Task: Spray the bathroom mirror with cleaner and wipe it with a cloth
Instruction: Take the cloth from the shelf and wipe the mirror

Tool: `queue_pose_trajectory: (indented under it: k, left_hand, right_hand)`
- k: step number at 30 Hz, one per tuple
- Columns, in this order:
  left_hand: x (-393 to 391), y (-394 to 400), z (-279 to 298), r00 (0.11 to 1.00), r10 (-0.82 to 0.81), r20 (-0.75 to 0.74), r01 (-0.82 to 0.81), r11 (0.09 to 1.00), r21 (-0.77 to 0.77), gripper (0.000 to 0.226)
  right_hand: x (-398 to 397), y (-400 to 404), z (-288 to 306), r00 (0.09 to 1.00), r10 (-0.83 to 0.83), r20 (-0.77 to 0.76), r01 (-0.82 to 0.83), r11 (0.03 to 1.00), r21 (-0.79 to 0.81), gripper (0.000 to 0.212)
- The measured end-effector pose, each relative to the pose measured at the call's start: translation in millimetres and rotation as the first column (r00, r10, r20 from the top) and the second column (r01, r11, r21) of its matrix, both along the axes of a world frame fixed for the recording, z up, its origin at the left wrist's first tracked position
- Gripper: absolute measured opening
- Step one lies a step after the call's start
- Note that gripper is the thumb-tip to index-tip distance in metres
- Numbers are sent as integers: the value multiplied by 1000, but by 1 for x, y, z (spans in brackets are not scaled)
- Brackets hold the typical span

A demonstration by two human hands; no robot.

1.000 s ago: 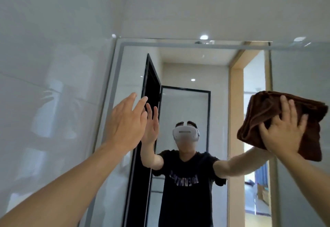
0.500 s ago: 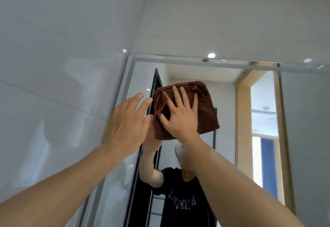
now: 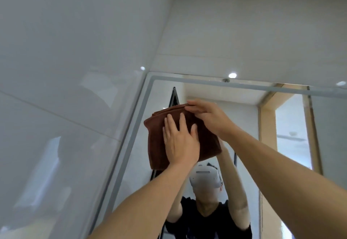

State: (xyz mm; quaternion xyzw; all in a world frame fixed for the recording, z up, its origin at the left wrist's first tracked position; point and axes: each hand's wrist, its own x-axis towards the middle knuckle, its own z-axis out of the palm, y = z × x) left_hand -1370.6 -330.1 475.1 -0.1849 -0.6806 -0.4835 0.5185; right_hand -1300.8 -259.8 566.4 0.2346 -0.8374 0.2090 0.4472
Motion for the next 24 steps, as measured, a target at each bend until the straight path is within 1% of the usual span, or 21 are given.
queue_pose_trajectory:
  k: [1,3,6,8,11,14,16,18,21,22,24]
  left_hand:
    - [-4,7,4,997,82,7,-82,996,-19,67]
    - [-13,14,14,981,196,6,-196,980,-21,77]
    - [-18,17,36,945,327,-1,-327,944,-35,77]
    - [-15,22,59,942,335,0,-334,940,-63,77]
    - [1,46,96,946,324,-29,-325,941,-93,77]
    - [27,91,125,949,297,-107,-311,938,-154,77]
    - [53,131,138,947,257,-195,-298,929,-220,78]
    - [81,172,142,941,155,-301,-256,909,-330,78]
    - [115,219,133,879,-31,-476,-262,803,-536,81]
    - [122,228,133,862,-81,-500,-255,783,-567,79]
    - [123,235,132,858,-128,-498,-227,775,-590,64]
  right_hand:
    - [6,0,2,1000,-4,-26,4,1000,-27,52]
    - [20,4,2,989,-55,-135,50,998,-43,47]
    - [50,30,2,954,-147,-263,152,988,-3,40]
    - [72,56,6,902,-241,-358,266,964,21,36]
    - [100,99,14,803,-357,-477,398,917,-17,35]
    - [124,134,20,746,-418,-519,439,894,-89,35]
    - [140,153,20,706,-447,-549,454,881,-133,35]
    - [153,171,20,668,-452,-591,436,881,-182,31]
    - [166,194,11,615,-456,-643,397,884,-247,25]
    - [171,201,6,592,-463,-659,395,880,-263,23]
    - [172,212,-3,563,-482,-671,393,871,-295,21]
